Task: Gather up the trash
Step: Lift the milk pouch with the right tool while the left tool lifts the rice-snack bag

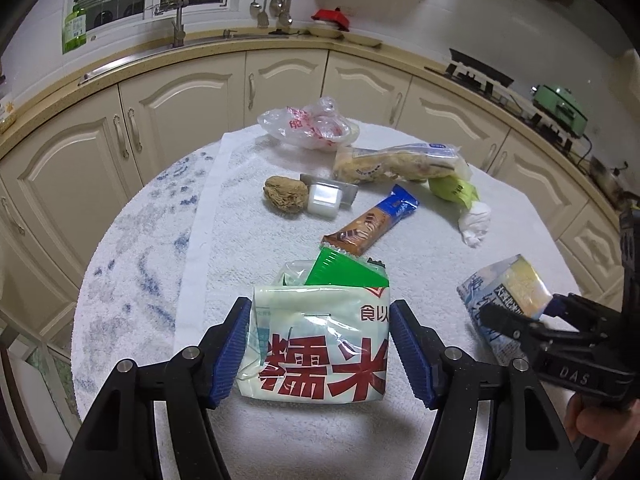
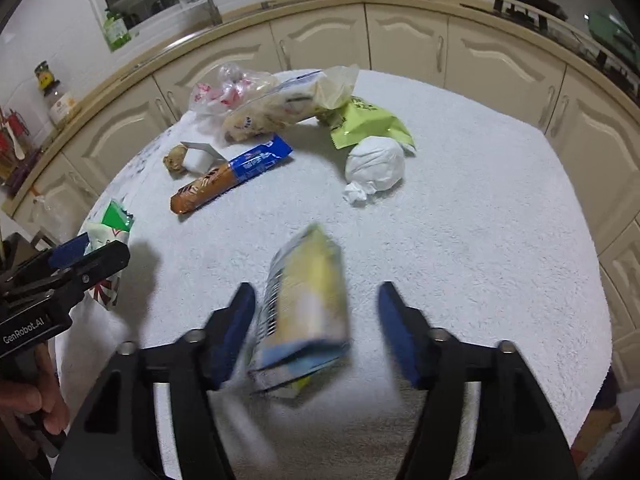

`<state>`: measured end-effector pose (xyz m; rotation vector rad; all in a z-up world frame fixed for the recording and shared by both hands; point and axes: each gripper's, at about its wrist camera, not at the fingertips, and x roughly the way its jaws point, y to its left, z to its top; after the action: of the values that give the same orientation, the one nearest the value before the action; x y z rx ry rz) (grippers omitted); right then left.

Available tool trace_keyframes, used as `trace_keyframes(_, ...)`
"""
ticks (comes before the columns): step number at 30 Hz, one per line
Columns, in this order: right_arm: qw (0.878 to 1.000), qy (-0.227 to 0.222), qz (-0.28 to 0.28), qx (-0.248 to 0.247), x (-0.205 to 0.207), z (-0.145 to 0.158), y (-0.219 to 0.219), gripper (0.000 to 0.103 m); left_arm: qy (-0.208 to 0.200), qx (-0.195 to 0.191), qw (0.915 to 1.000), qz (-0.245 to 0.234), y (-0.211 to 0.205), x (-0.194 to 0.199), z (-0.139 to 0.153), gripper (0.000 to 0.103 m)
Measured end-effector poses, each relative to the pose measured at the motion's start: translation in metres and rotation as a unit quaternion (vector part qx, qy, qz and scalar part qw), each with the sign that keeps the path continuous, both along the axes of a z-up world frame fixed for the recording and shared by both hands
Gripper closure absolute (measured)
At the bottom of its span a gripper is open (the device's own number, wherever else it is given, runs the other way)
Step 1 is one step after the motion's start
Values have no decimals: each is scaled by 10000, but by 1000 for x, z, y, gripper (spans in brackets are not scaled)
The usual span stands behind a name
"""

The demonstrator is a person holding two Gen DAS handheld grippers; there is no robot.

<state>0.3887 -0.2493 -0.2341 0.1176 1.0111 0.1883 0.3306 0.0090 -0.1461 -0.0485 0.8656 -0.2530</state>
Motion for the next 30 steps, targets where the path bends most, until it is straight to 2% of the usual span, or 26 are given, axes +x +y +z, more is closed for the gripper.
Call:
trace_keyframes(2,9999,27,93,-99,0,-6,6,29,12,10,10000,4,-2,-3,0,39)
trace_keyframes(3,9993,-80,163,-312,-1,-7,12,29,22,31,10000,-4,-3,-4,-1,39)
trace_keyframes(5,9976,-171,216,-632,-2,-10,19,37,39,45,10000,-12,-4,-6,-2,39)
trace_keyframes(6,9971,-200,198,-701,-2,-10,19,45,45,37,10000,-22,-5,-8,-2,39)
trace_keyframes(14,9997,-147,116,-180,-10,-4,-5,51,-27,54,9999,-118,-15,-18,3,39)
trace_keyframes(15,9998,-149,87,-78,-12,-3,-10,56,-36,51,9999,-129,-16,-19,4,39)
trace_keyframes(16,9999,-147,56,-13,-14,-1,-15,67,-55,48,9999,-155,-18,-21,6,39)
trace_keyframes(20,10000,-75,8,-16,-18,0,-27,68,-123,67,9996,-250,-27,-24,10,39)
trace_keyframes(23,10000,2,12,59,-19,-4,-28,65,-92,89,9995,-272,-32,-24,8,39)
trace_keyframes(25,9999,-38,109,-89,-21,-5,-21,54,-63,87,9996,-277,-35,-25,7,39)
trace_keyframes(26,9995,-80,189,-253,-22,-6,-14,53,-49,89,9995,-286,-36,-26,6,39)
trace_keyframes(27,9981,-146,267,-530,-23,-7,-7,53,-42,95,9995,-290,-37,-27,6,39)
trace_keyframes(28,9972,-182,295,-663,-23,-8,-3,60,-37,100,9995,-297,-38,-28,5,39)
trace_keyframes(29,9974,-184,291,-635,-24,-7,-4,65,-41,106,9995,-303,-39,-29,6,39)
trace_keyframes(30,9988,-168,272,-370,-24,-5,-9,68,-50,108,9995,-297,-41,-30,6,39)
